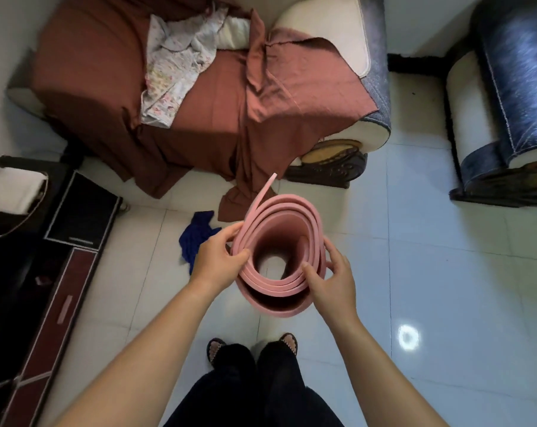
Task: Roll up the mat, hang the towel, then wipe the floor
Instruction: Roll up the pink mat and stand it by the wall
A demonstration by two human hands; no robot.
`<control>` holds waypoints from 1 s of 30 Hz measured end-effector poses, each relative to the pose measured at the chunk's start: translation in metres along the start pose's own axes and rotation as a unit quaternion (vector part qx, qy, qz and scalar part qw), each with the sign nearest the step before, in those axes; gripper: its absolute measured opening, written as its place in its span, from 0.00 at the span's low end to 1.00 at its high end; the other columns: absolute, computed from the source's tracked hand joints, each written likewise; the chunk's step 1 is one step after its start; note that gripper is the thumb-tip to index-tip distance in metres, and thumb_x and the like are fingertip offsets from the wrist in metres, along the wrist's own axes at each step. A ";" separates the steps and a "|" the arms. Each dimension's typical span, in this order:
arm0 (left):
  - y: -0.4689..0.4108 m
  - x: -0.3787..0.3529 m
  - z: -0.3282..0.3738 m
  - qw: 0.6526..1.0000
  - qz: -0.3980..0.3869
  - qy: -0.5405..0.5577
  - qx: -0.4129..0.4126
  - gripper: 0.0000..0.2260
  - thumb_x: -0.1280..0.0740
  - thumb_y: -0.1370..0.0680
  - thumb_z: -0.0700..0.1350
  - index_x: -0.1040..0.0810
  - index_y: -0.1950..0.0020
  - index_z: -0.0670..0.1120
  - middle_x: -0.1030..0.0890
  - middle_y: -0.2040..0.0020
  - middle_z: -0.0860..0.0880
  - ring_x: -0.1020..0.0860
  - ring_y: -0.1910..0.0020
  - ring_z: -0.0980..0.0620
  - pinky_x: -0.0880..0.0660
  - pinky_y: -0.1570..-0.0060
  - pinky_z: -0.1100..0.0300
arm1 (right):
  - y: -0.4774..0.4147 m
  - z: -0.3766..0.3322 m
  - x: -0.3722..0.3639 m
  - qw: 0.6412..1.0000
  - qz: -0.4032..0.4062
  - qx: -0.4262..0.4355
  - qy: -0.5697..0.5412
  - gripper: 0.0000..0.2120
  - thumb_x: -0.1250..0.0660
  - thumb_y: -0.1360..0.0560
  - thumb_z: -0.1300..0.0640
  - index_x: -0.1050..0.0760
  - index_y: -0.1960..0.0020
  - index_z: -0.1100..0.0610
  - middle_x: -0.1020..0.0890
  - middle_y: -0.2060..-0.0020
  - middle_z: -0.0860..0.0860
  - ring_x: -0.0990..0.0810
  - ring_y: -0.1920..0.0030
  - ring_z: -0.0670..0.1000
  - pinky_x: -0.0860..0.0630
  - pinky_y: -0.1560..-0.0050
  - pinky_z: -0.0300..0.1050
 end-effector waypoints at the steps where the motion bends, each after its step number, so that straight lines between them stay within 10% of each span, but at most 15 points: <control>1: 0.012 0.015 -0.003 1.000 0.014 0.006 0.008 0.23 0.30 0.27 0.43 0.28 0.33 0.54 0.22 0.51 0.59 0.23 0.55 0.62 0.21 0.54 0.57 | 0.009 -0.009 -0.008 1.000 -0.020 0.004 0.000 0.26 0.30 0.27 0.56 0.34 0.32 0.43 0.30 0.40 0.41 0.28 0.39 0.46 0.27 0.39 0.48; 26: 0.398 0.327 -0.359 0.904 0.327 0.152 0.230 0.23 0.30 0.26 0.45 0.28 0.32 0.52 0.20 0.42 0.52 0.20 0.50 0.52 0.21 0.48 0.55 | 0.356 -0.036 -0.397 0.886 -0.384 0.144 0.217 0.17 0.34 0.25 0.56 0.31 0.37 0.49 0.19 0.53 0.50 0.20 0.59 0.45 0.26 0.71 0.32; 30: 0.472 0.343 -0.424 0.867 0.370 0.162 0.292 0.24 0.30 0.26 0.45 0.30 0.31 0.54 0.21 0.40 0.52 0.20 0.48 0.52 0.22 0.47 0.54 | 0.424 -0.013 -0.457 0.851 -0.433 0.162 0.248 0.14 0.37 0.23 0.55 0.29 0.37 0.49 0.19 0.54 0.45 0.20 0.58 0.42 0.21 0.61 0.40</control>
Point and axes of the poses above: each hand's wrist, its own y-axis away from the middle knuckle, its own x-axis out of the back of the hand, z = x × y, the point moved 10 cm from there along -y, towards the middle knuckle
